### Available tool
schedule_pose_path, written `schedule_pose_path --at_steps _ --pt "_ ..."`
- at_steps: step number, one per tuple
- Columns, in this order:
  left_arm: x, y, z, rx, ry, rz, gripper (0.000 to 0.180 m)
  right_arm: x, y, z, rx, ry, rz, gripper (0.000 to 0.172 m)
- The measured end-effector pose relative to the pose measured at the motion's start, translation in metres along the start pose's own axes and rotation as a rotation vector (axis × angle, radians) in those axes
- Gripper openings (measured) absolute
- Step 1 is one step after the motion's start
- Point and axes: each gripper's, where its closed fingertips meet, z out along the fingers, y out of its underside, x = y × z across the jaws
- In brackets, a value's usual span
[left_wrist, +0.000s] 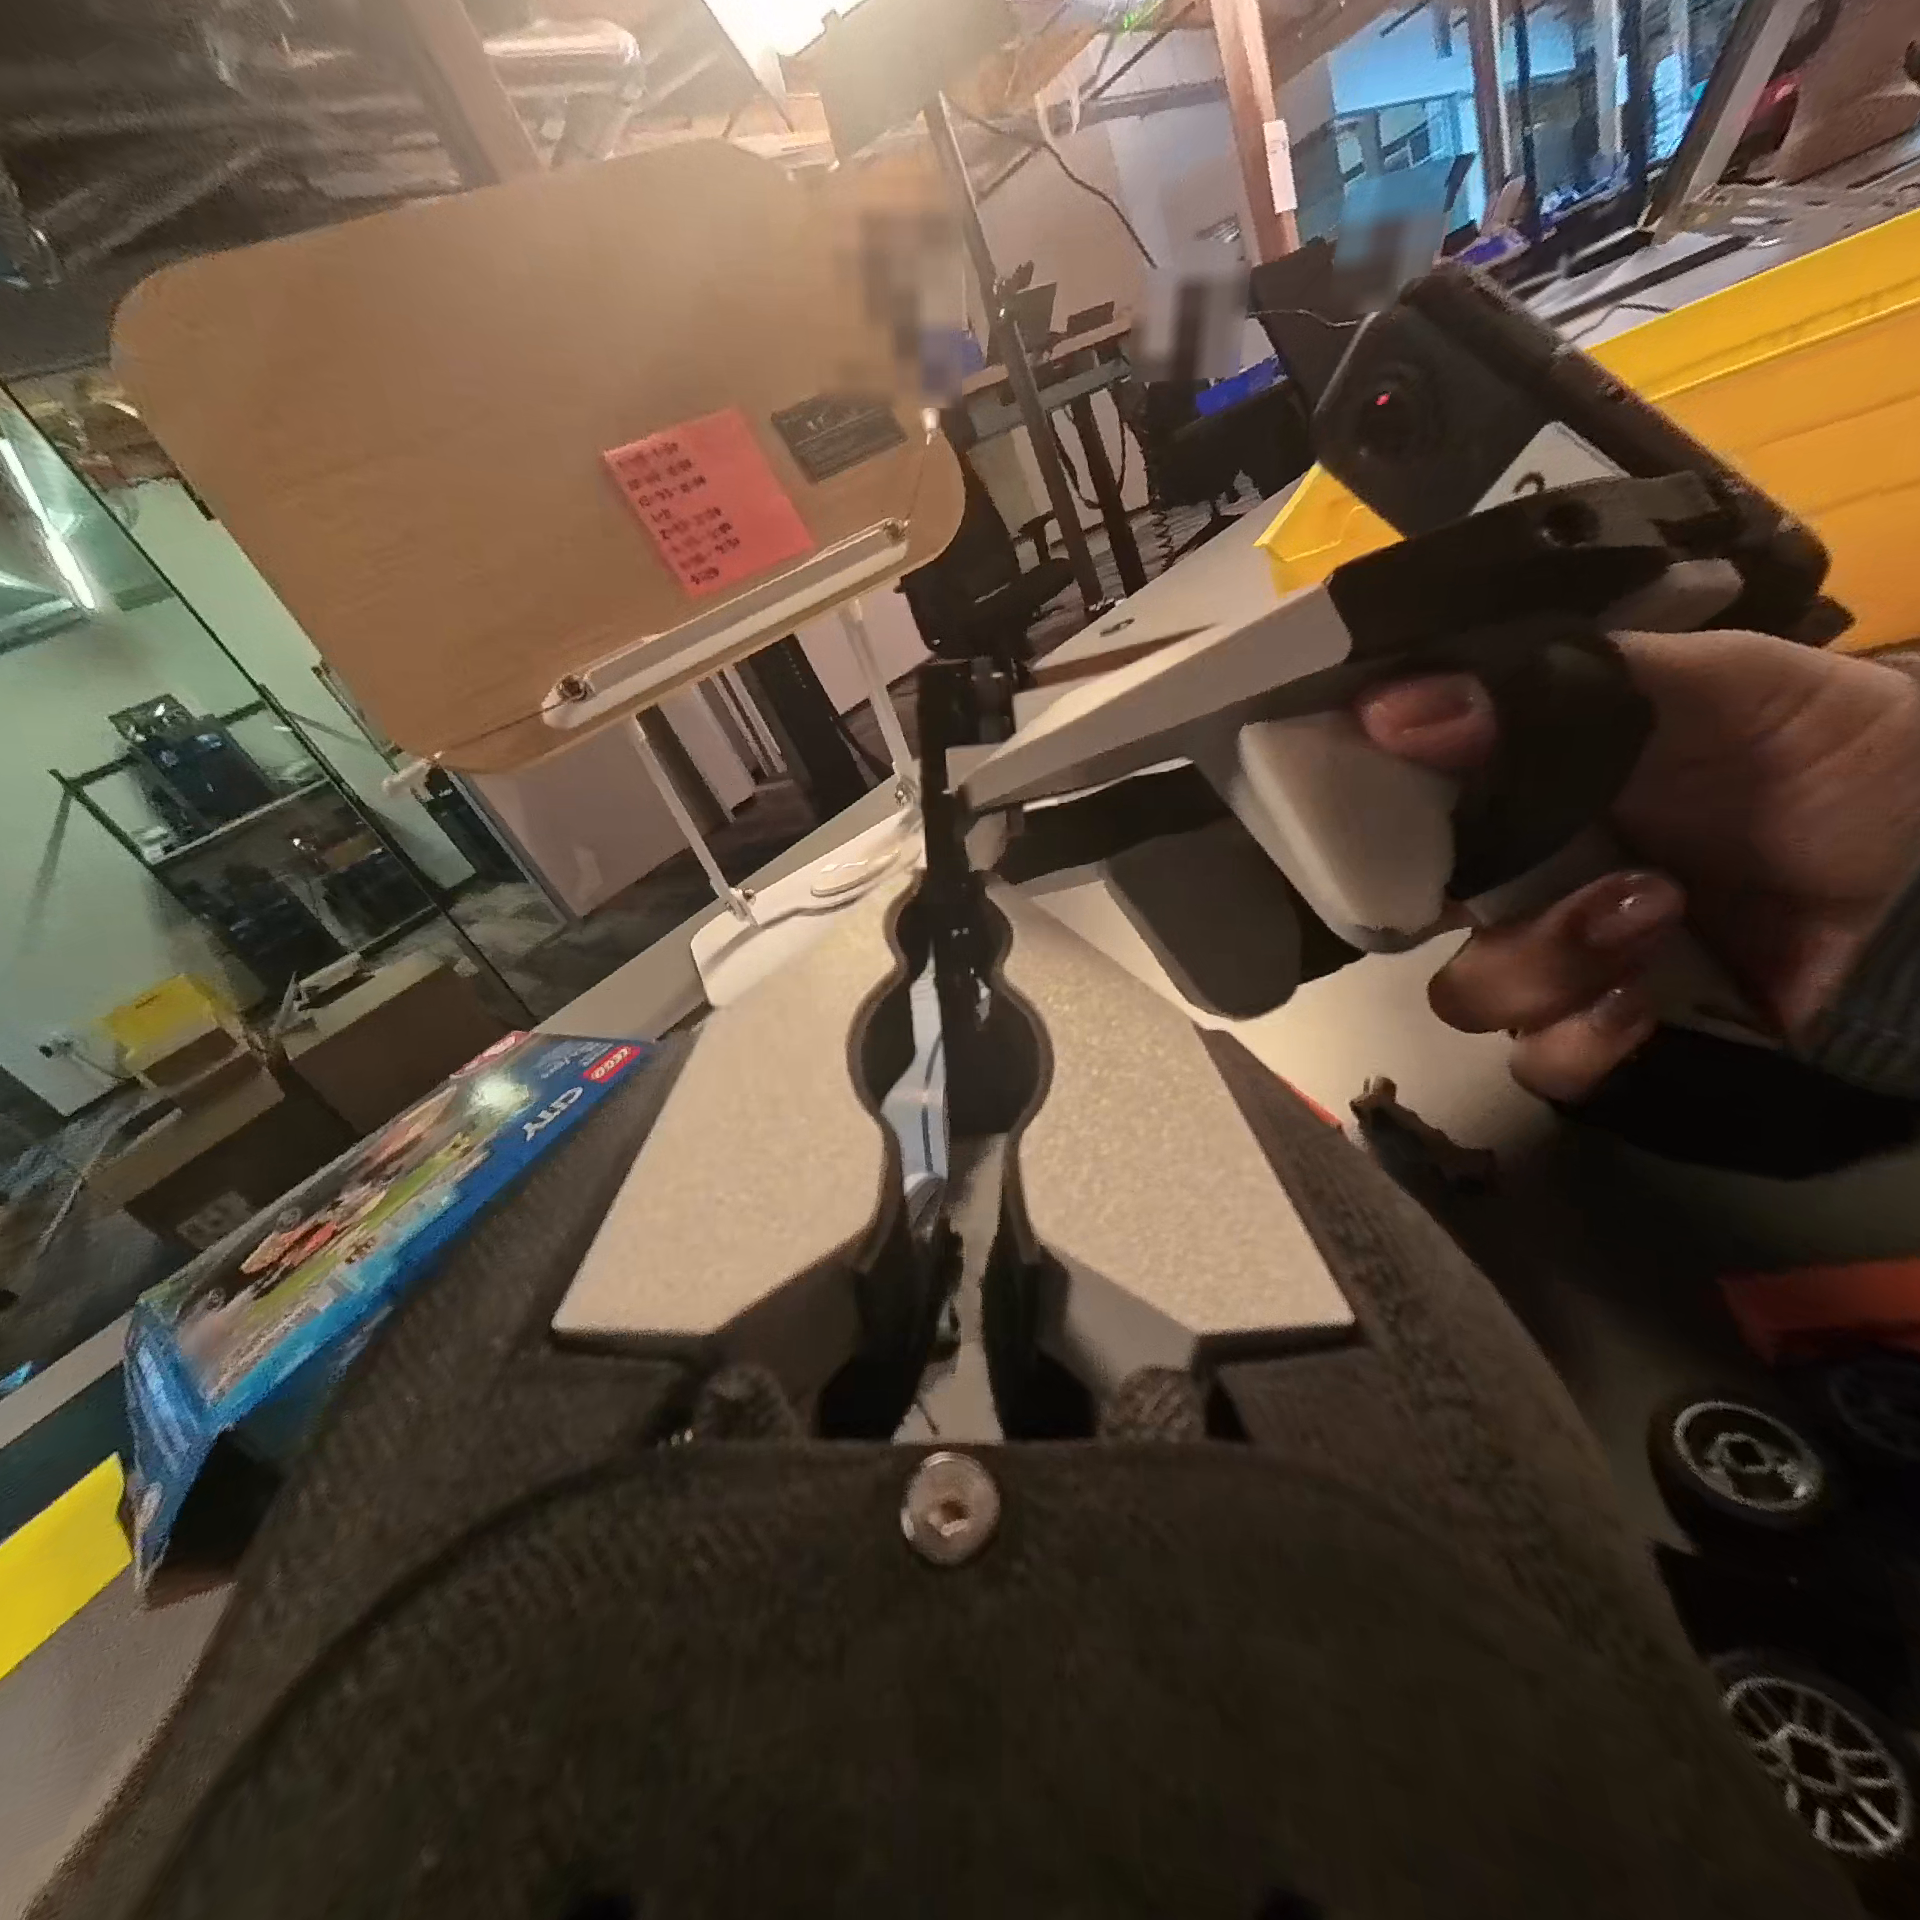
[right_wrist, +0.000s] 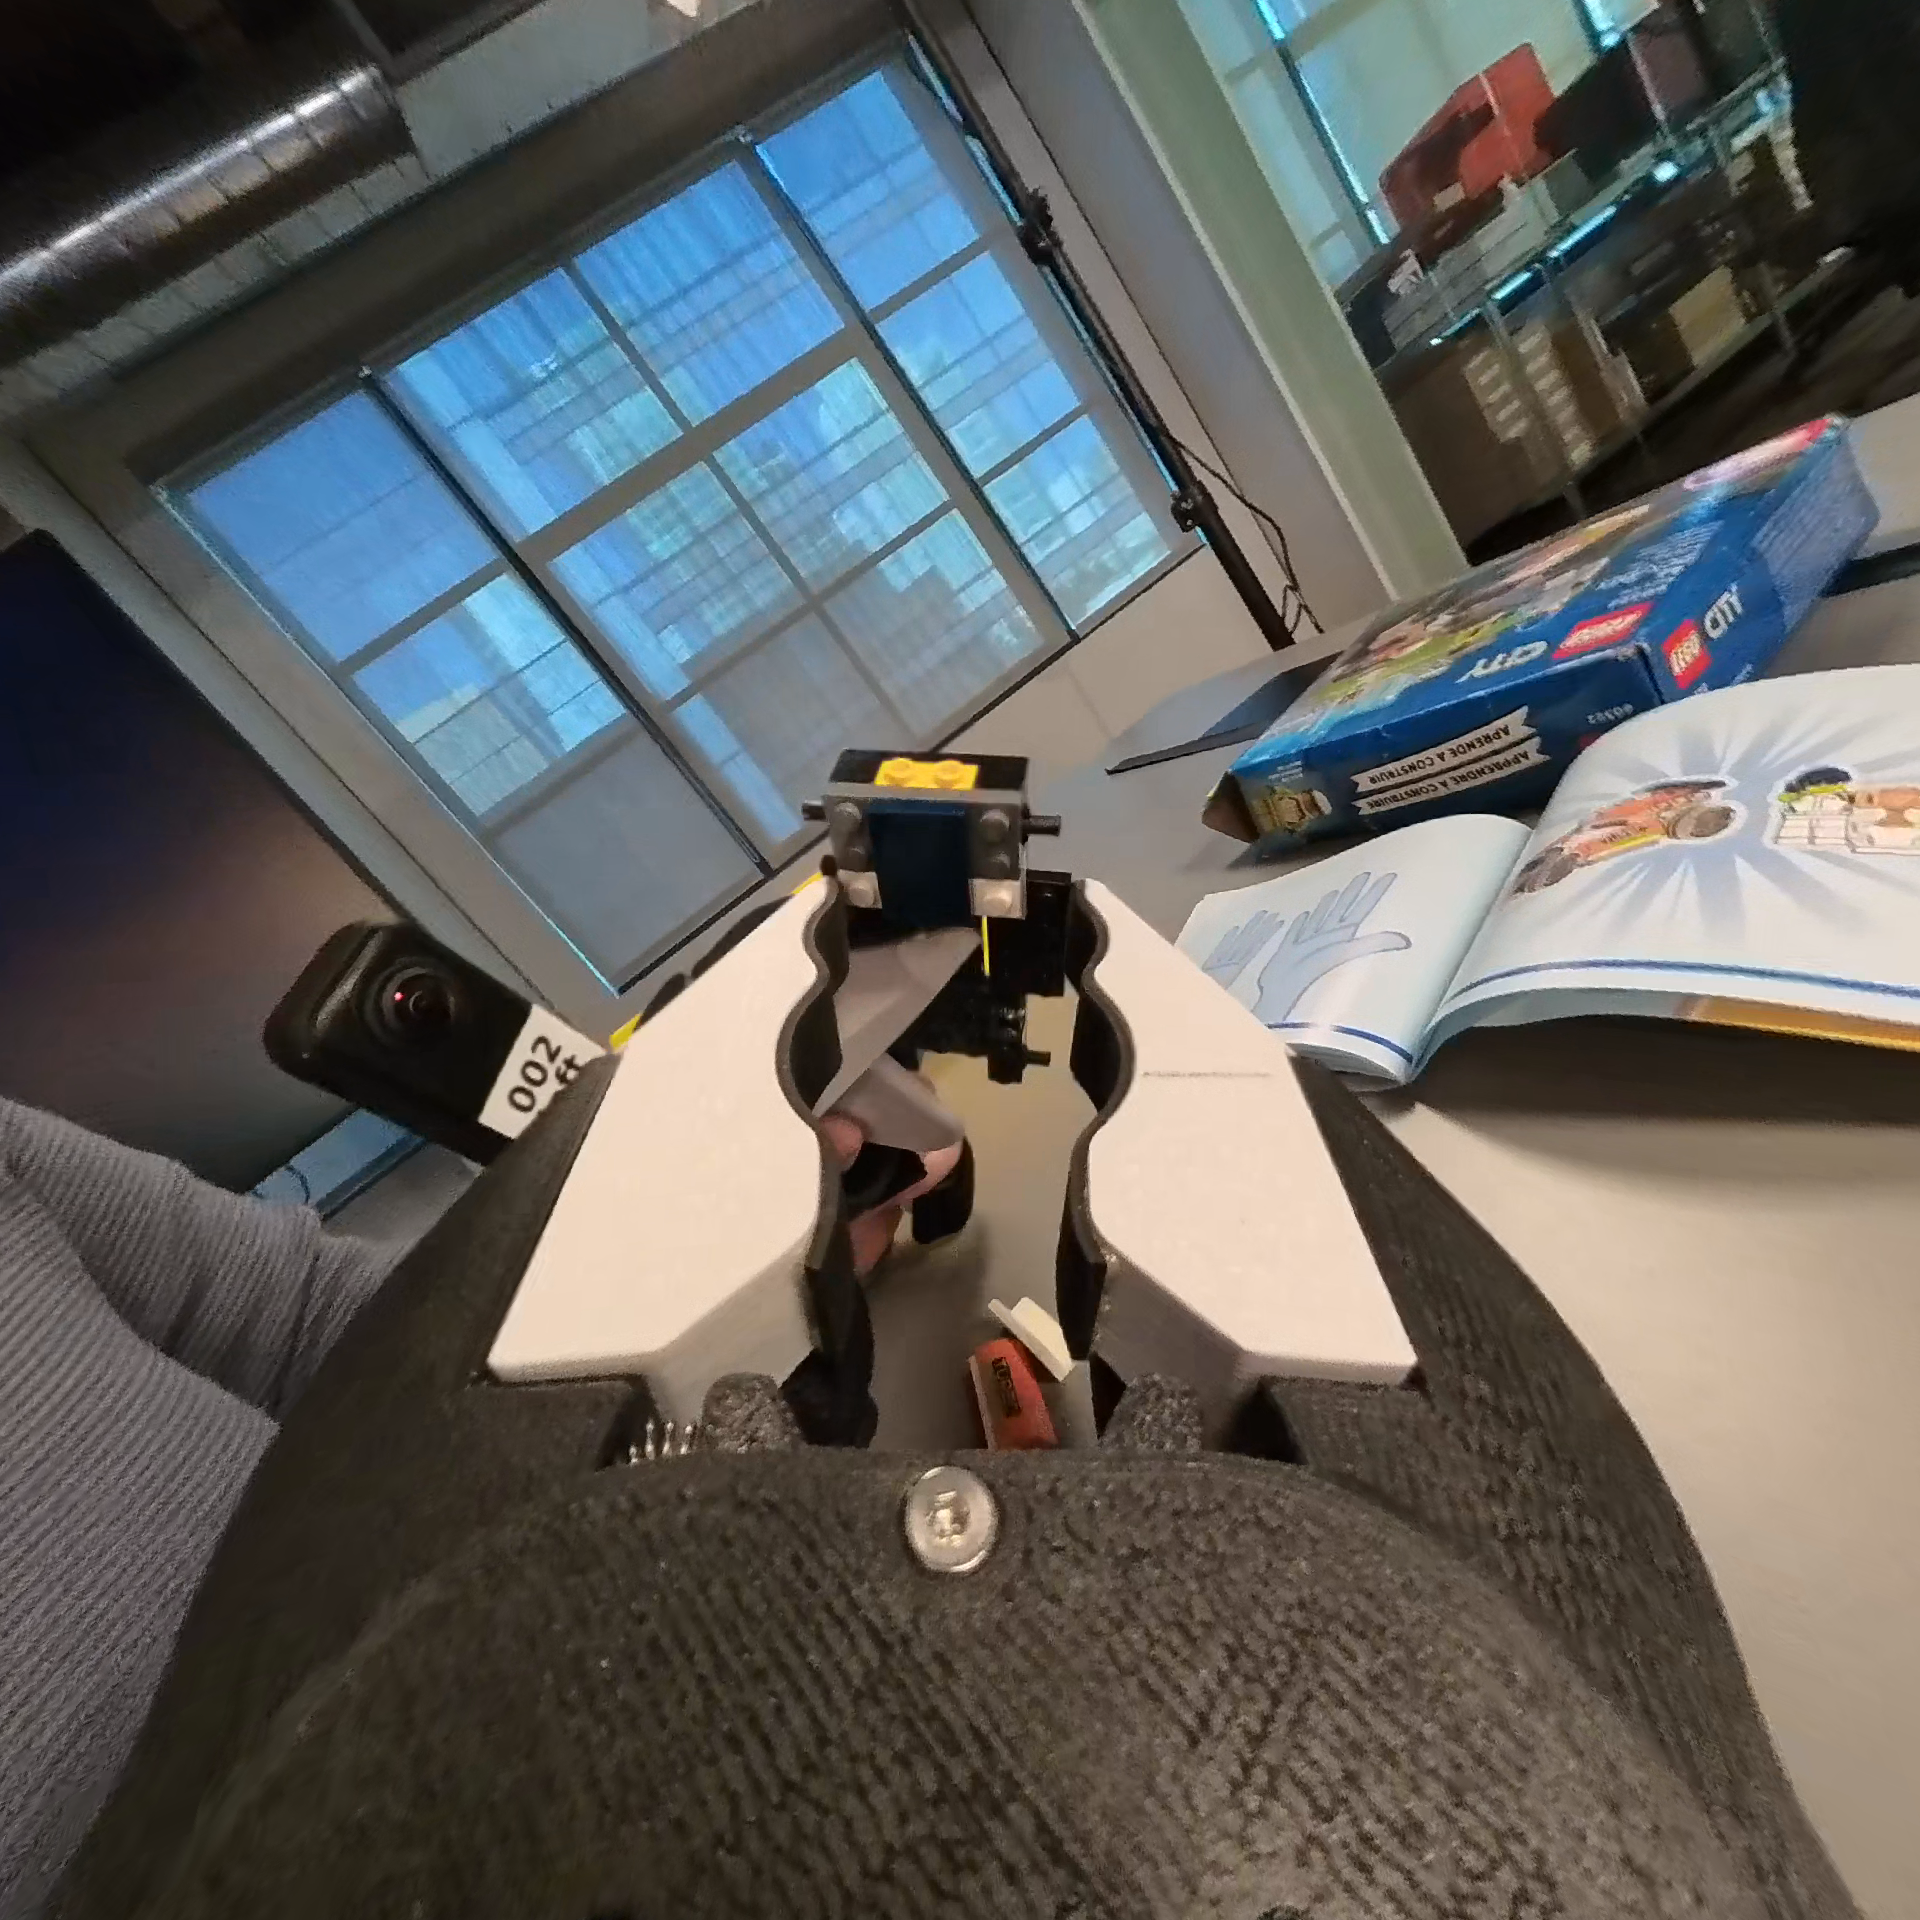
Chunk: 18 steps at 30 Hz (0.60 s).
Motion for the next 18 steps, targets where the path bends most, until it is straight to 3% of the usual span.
schedule_pose_path --at_steps 3,7,10,13,18 --pt "0.013 -0.005 -0.004 0.042 0.115 0.000 0.019 -0.006 -0.001 -0.005 -0.063 -0.062 -0.092 0.041" --pt "0.035 -0.013 -0.018 0.095 0.408 -0.212 0.038 -0.021 0.004 -0.019 -0.167 -0.179 -0.196 0.041" --pt "0.038 -0.020 -0.024 0.118 0.533 -0.376 0.047 -0.030 0.012 -0.028 -0.230 -0.242 -0.249 0.041" --pt "0.046 -0.025 -0.027 0.104 0.655 -0.529 0.059 -0.041 0.013 -0.032 -0.219 -0.327 -0.212 0.041" --pt "0.062 -0.027 -0.031 0.043 0.817 -0.689 0.061 -0.051 0.012 -0.032 -0.181 -0.419 -0.130 0.040"
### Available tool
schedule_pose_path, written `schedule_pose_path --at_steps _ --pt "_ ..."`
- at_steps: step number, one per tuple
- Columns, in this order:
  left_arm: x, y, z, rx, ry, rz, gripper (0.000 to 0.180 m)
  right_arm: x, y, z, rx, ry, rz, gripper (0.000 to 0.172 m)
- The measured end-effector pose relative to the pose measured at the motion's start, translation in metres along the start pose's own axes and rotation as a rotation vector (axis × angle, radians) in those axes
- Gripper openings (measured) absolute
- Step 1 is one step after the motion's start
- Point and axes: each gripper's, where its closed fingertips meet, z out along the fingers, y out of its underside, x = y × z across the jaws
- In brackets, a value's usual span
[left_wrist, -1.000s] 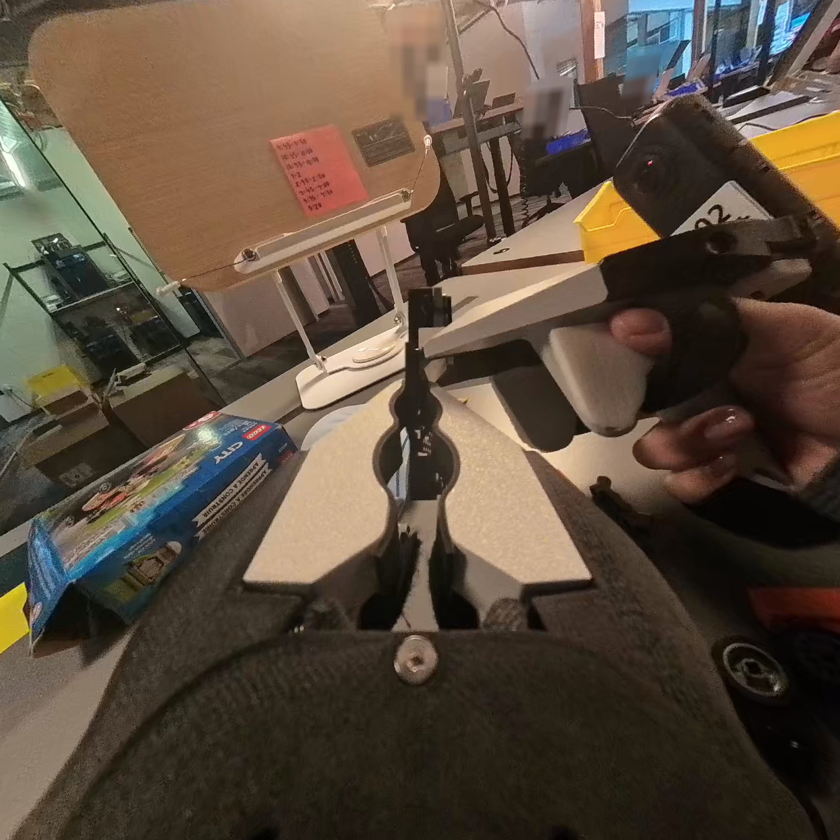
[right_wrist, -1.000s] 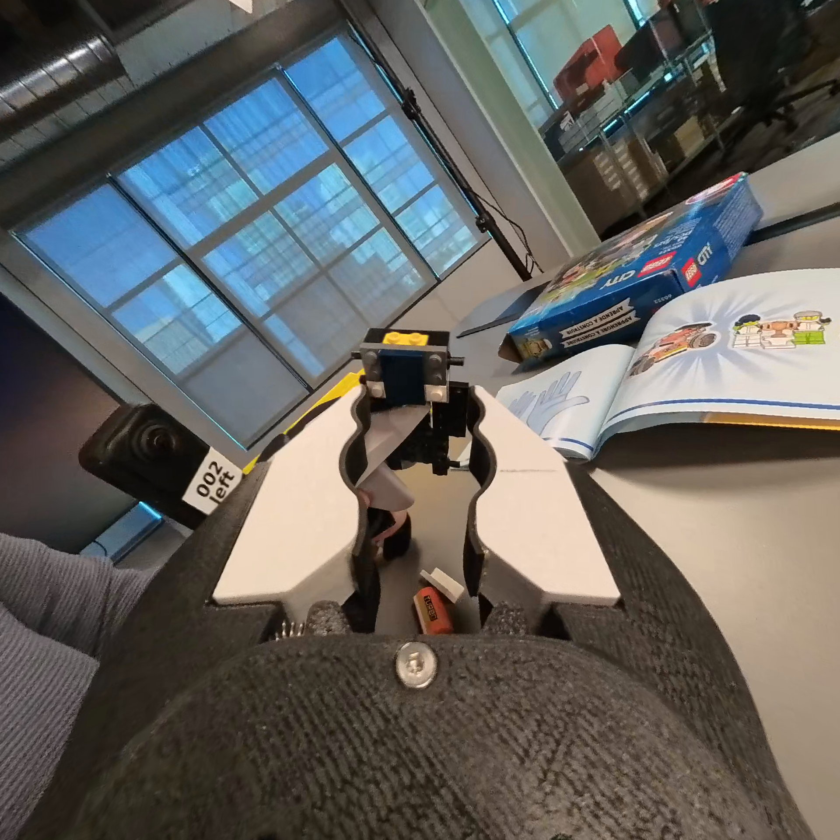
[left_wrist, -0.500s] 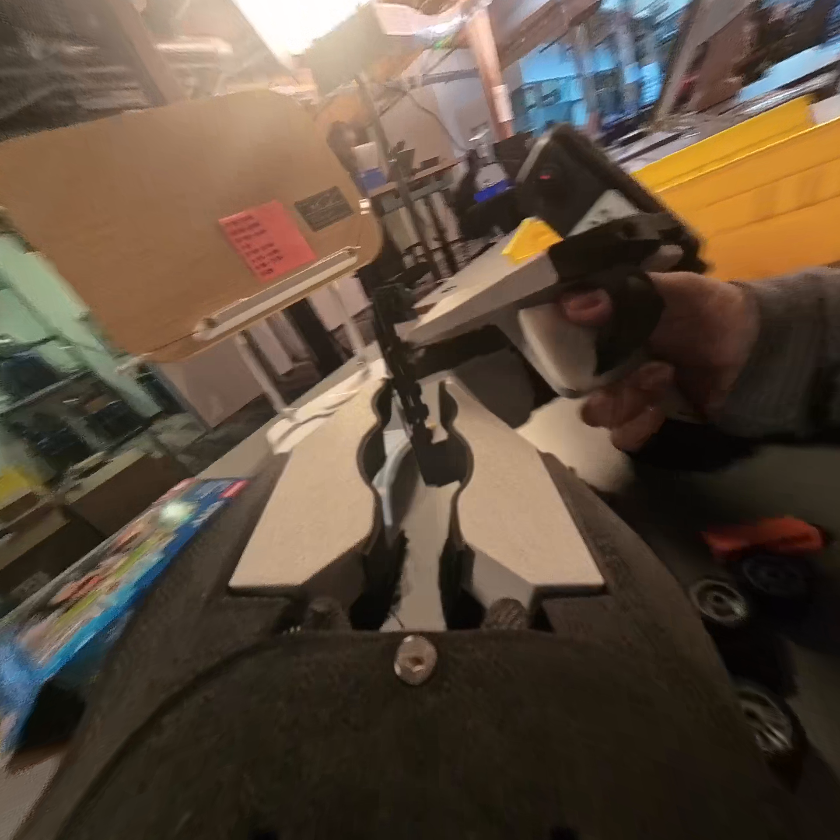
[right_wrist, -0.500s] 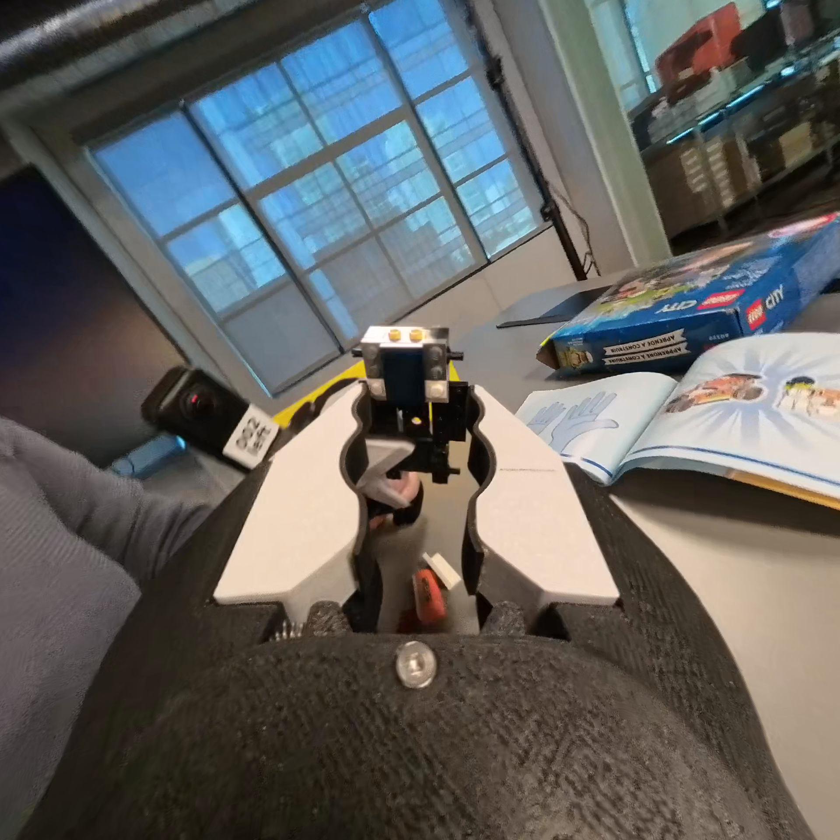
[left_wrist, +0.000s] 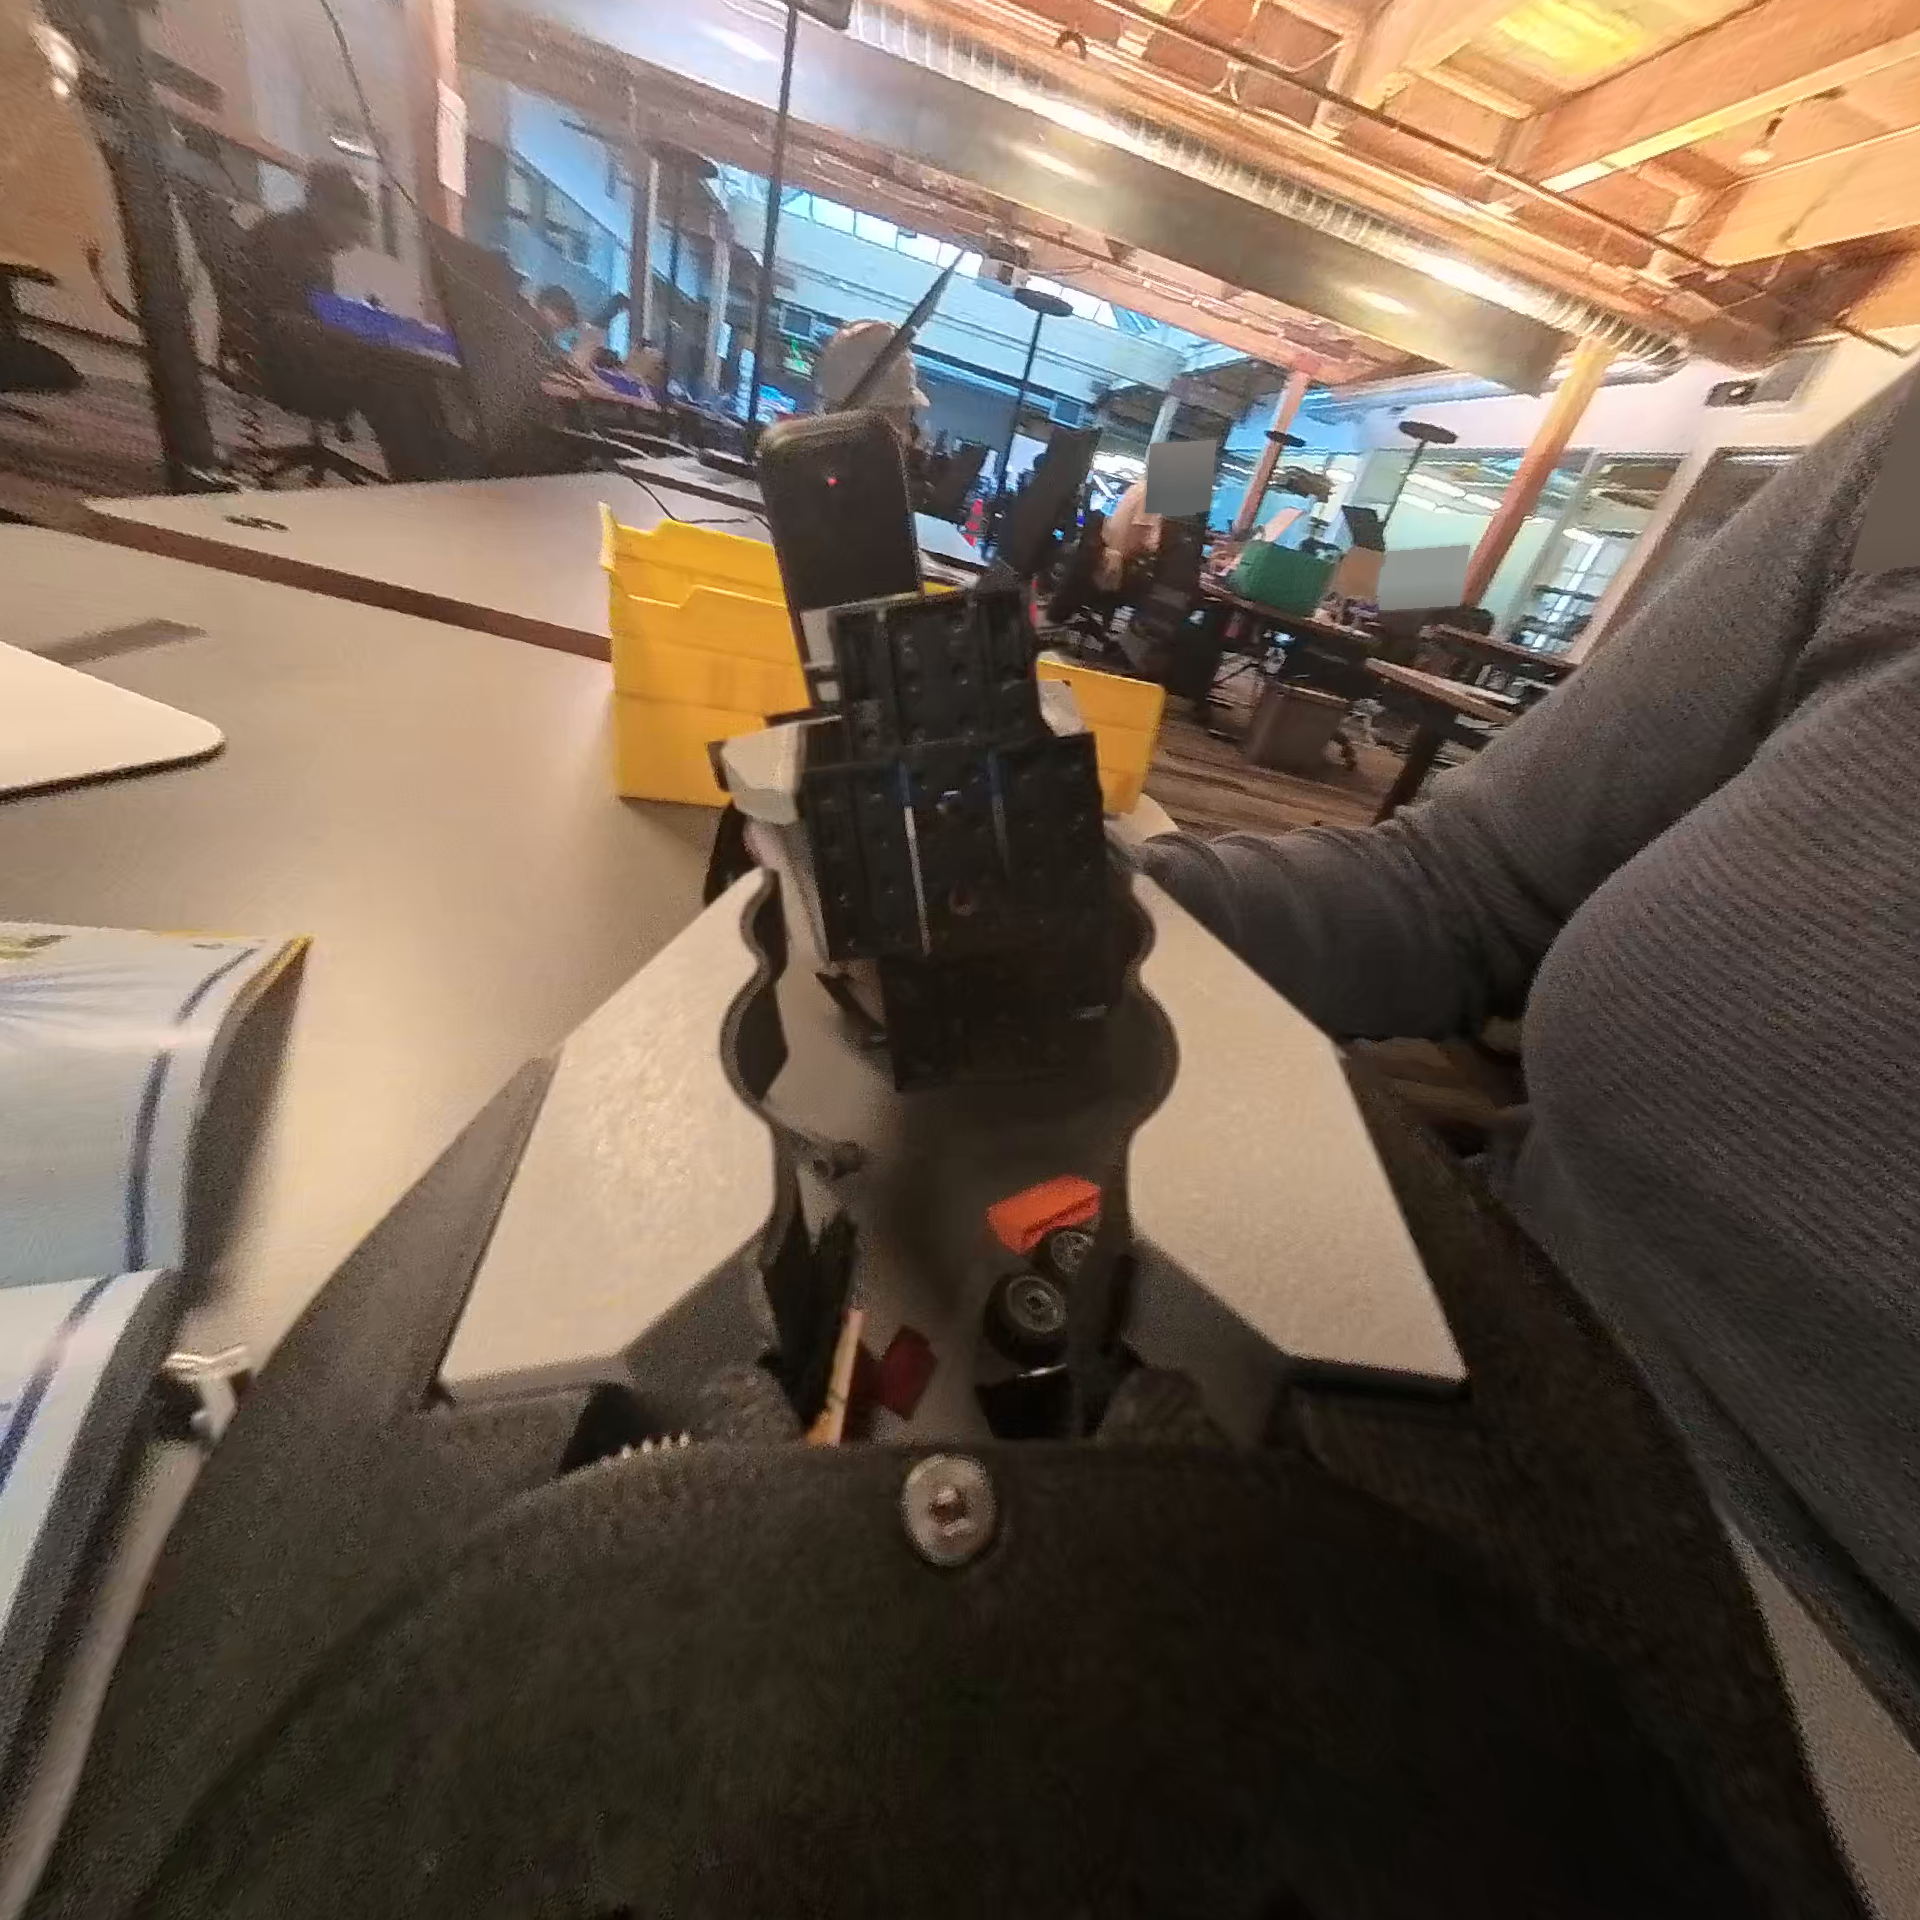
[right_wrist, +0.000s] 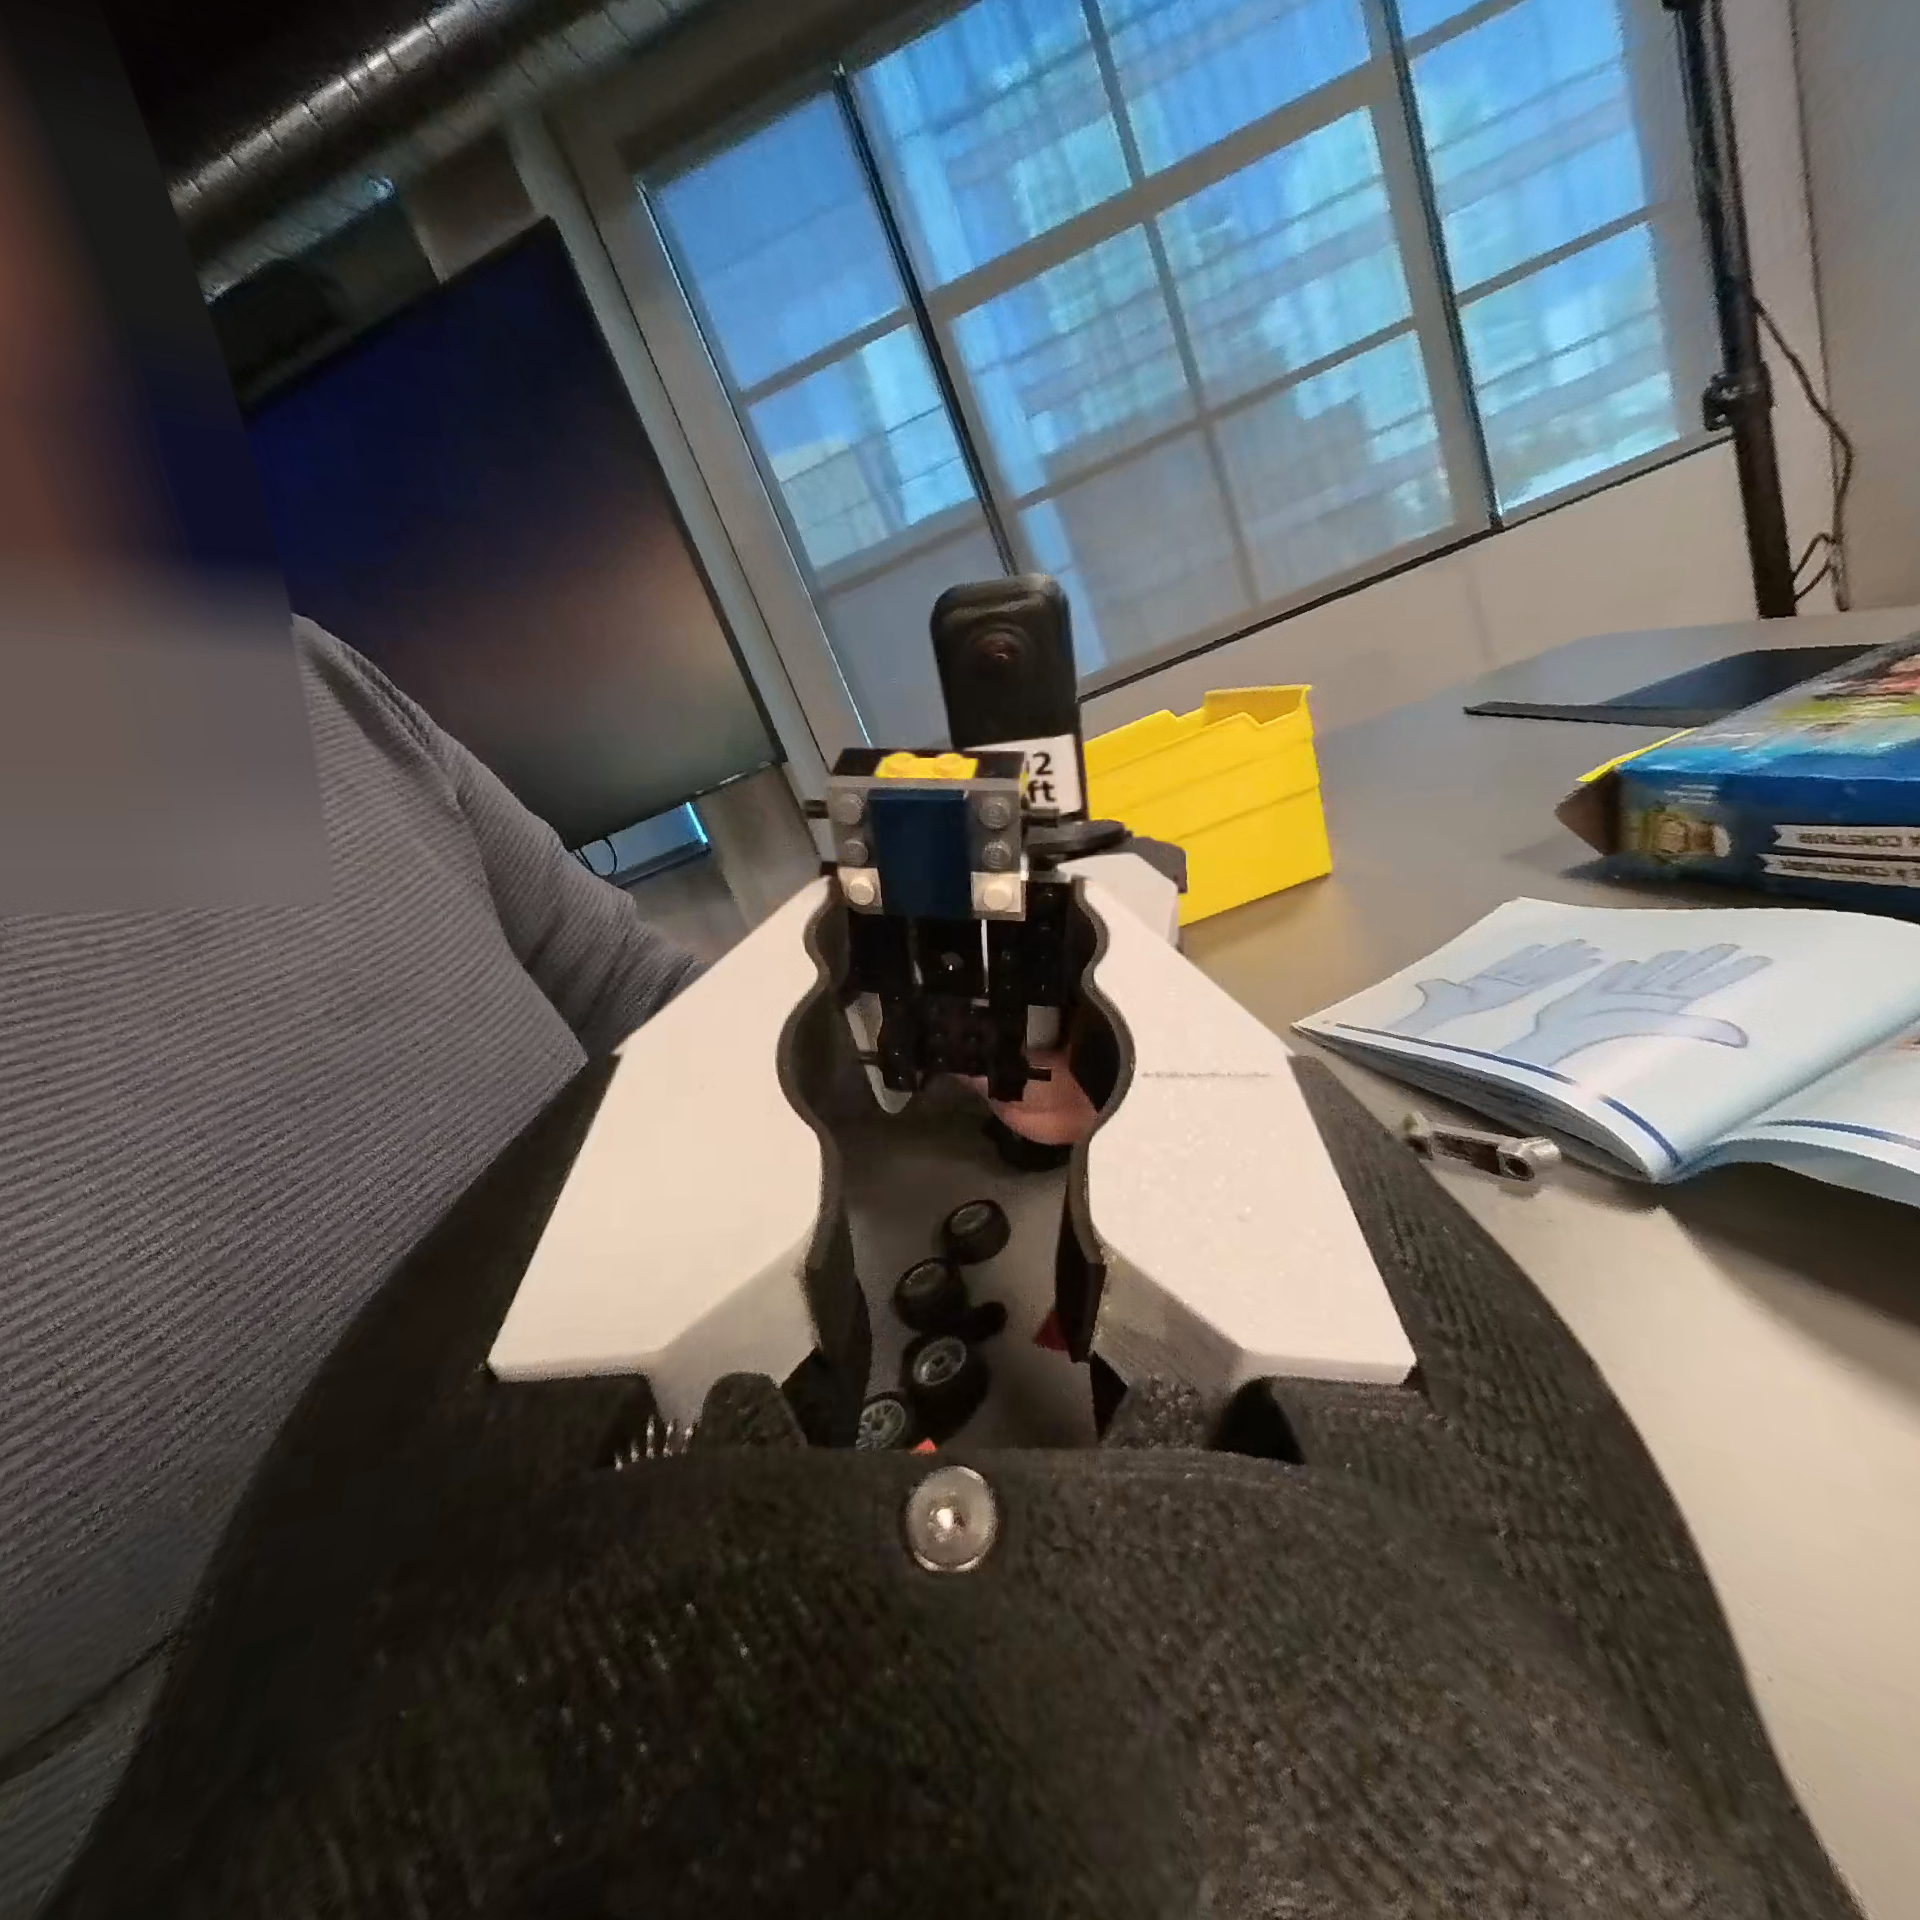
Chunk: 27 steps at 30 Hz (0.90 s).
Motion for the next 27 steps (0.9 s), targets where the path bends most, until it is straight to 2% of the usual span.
schedule_pose_path --at_steps 4,10,15,18,27 --pt "0.002 0.000 0.000 0.003 0.014 -0.006 0.056 0.000 0.000 -0.001 0.001 0.006 -0.006 0.040" --pt "0.000 -0.002 -0.001 0.023 -0.001 -0.006 0.063 0.001 0.011 0.004 -0.071 0.031 -0.053 0.040" --pt "0.000 0.004 -0.003 -0.029 0.043 -0.072 0.053 0.003 0.015 0.003 -0.115 0.075 -0.113 0.041" --pt "0.001 0.006 -0.003 -0.045 0.032 -0.033 0.053 0.003 0.014 0.005 -0.098 0.073 -0.113 0.041" --pt "0.001 0.003 -0.004 -0.027 0.046 -0.047 0.053 0.003 0.012 0.007 -0.069 0.071 -0.092 0.041"
